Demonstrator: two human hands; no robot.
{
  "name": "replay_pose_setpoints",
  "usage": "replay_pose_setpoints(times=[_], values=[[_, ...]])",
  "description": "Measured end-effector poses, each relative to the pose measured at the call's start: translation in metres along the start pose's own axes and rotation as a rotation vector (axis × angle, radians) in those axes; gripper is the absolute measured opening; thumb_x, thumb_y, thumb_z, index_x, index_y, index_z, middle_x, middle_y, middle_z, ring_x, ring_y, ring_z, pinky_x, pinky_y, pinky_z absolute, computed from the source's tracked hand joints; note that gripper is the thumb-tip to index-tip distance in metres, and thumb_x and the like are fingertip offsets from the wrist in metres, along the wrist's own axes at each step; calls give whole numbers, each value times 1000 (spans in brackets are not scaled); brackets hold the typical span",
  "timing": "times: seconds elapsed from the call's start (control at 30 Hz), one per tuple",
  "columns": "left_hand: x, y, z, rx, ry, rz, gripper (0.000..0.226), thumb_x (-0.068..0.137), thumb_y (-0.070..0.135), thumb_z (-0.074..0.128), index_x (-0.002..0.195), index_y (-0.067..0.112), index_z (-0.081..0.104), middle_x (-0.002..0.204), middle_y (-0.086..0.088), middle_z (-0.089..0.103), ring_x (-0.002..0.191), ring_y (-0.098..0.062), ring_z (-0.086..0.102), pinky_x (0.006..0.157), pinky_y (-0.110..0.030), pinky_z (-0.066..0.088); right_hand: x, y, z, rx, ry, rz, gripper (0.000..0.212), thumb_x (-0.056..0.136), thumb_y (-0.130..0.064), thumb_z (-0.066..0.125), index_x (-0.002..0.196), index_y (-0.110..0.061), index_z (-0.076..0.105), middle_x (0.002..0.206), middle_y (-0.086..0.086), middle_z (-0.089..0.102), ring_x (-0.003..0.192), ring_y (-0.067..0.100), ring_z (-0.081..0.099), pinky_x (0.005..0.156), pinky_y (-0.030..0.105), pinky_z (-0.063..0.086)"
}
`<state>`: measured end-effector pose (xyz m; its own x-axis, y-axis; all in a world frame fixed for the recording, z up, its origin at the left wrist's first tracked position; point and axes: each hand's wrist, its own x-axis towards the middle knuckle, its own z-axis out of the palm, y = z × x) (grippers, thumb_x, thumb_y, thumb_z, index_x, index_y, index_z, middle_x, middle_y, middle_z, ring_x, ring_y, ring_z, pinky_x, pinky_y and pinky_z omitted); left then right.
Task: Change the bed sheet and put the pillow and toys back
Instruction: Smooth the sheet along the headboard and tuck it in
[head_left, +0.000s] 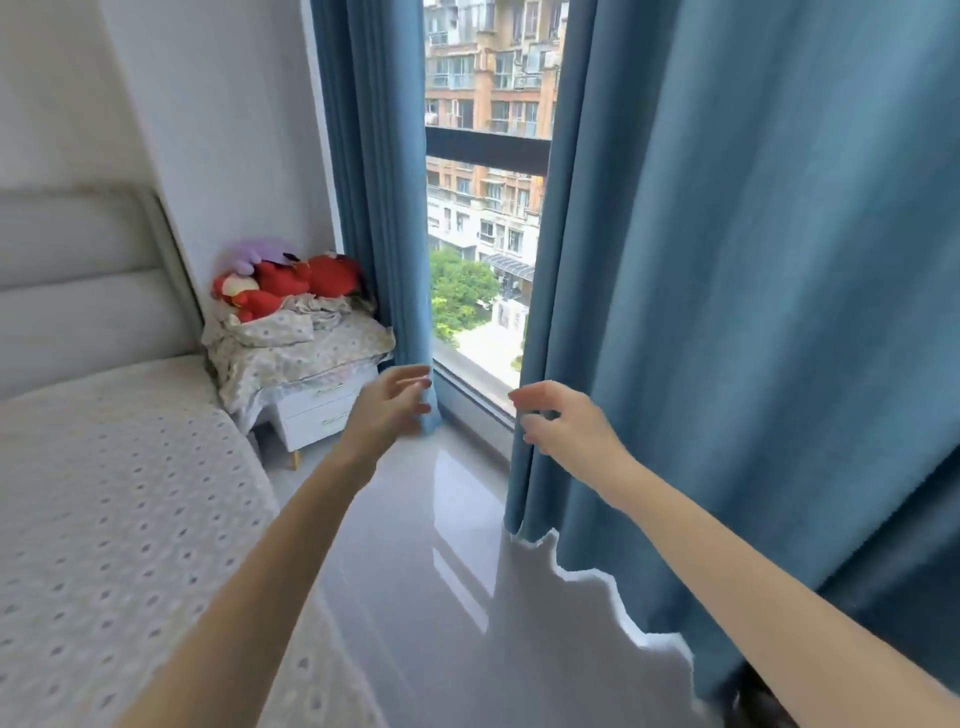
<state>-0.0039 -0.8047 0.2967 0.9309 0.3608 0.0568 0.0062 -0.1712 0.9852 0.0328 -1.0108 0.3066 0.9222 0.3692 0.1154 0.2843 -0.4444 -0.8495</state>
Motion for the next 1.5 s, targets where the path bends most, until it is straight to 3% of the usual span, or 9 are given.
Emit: replay_pose_setpoints(times=[0.17, 0.27, 0.37, 0.5, 0.63, 0.77, 0.97, 1.23, 1.5], values=[[63, -2, 15, 43, 179, -39, 25, 100, 11, 41, 116, 21, 57, 115, 1, 61, 86, -11, 63, 74, -23, 51, 99, 28, -4, 32, -173, -79, 30, 92, -13, 48, 108, -35, 59, 117, -15, 61, 102, 12, 61, 91, 28, 50], [93, -8, 22, 80, 288, -63, 26, 100, 11, 41, 119, 20, 57, 117, 1, 61, 90, -15, 63, 78, -28, 51, 155, 44, 1, 64, -270, -139, 30, 91, -13, 49, 103, -39, 59, 111, -16, 61, 95, 10, 61, 75, 18, 50], [117, -10, 32, 90, 392, -80, 26, 100, 11, 40, 119, 18, 56, 116, 0, 60, 90, -15, 62, 81, -31, 52, 200, 56, 5, 120, -360, -193, 31, 90, -12, 50, 100, -39, 60, 108, -18, 62, 89, 9, 61, 68, 21, 49], [146, -11, 43, 83, 568, -126, 26, 100, 12, 40, 121, 17, 56, 106, 4, 61, 79, -7, 61, 70, -21, 49, 262, 63, 9, 156, -493, -247, 33, 89, -7, 51, 94, -38, 60, 108, -12, 63, 98, 14, 60, 79, 31, 51], [165, -14, 39, 102, 699, -191, 23, 100, 15, 42, 116, 21, 57, 108, 4, 61, 83, -9, 62, 76, -26, 51, 314, 57, 17, 131, -591, -303, 32, 88, -8, 49, 99, -36, 60, 110, -14, 62, 93, 8, 59, 75, 20, 45], [191, -25, 18, 132, 823, -230, 20, 100, 17, 41, 112, 23, 57, 103, 9, 61, 82, -8, 62, 69, -22, 49, 366, 49, 44, 128, -701, -368, 32, 90, -7, 48, 106, -31, 61, 116, -11, 62, 100, 15, 62, 72, 22, 46], [250, -58, -40, 174, 920, -264, 19, 100, 17, 42, 106, 27, 56, 98, 15, 60, 82, -7, 63, 65, -19, 49, 446, 33, 120, 83, -803, -428, 32, 89, -11, 46, 102, -38, 57, 112, -14, 60, 84, 18, 66, 49, 18, 48], [370, -102, -178, 130, 973, -339, 21, 98, 19, 43, 107, 27, 59, 99, 11, 63, 89, -13, 65, 65, -23, 47, 578, -22, 264, 67, -906, -465, 30, 90, -9, 46, 104, -34, 57, 118, -9, 62, 89, 12, 61, 76, 27, 49], [480, -138, -294, 113, 981, -349, 22, 97, 23, 45, 92, 40, 57, 104, 16, 62, 87, -8, 64, 68, -23, 47, 693, -66, 396, 18, -966, -481, 33, 90, -7, 47, 117, -21, 61, 119, -3, 61, 98, 16, 61, 88, 36, 53]])
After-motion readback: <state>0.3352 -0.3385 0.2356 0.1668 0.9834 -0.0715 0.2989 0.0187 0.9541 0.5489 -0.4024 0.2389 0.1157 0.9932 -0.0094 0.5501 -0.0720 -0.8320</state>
